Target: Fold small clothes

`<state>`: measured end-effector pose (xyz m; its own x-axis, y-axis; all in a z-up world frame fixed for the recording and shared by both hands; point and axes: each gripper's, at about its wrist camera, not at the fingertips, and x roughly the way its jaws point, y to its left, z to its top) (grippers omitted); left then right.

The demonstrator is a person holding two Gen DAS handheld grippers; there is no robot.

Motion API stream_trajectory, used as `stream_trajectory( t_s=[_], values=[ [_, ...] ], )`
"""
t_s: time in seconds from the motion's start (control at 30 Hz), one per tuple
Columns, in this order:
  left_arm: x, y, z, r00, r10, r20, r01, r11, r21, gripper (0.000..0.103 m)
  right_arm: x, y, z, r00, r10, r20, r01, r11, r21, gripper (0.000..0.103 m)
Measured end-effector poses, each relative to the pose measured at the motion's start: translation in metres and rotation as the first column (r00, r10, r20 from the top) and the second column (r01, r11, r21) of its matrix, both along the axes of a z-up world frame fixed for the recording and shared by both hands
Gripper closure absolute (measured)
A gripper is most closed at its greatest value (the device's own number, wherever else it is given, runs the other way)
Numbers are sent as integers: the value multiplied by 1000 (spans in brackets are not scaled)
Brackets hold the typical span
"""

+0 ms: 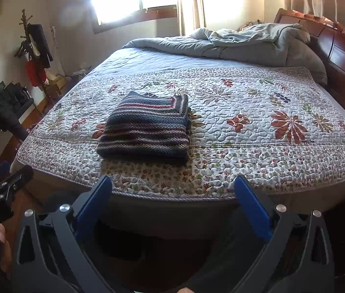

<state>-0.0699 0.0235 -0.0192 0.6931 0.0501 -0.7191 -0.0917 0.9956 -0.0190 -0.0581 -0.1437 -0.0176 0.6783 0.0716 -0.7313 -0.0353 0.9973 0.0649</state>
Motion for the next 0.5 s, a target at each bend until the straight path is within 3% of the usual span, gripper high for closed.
stream_trajectory(
  t_s=[0.5],
  values=[
    [-4, -4, -2, 1000, 20, -18, -20, 999, 35, 4, -3, 1, -3, 1000, -7, 11, 7, 1000, -2, 3]
  ],
)
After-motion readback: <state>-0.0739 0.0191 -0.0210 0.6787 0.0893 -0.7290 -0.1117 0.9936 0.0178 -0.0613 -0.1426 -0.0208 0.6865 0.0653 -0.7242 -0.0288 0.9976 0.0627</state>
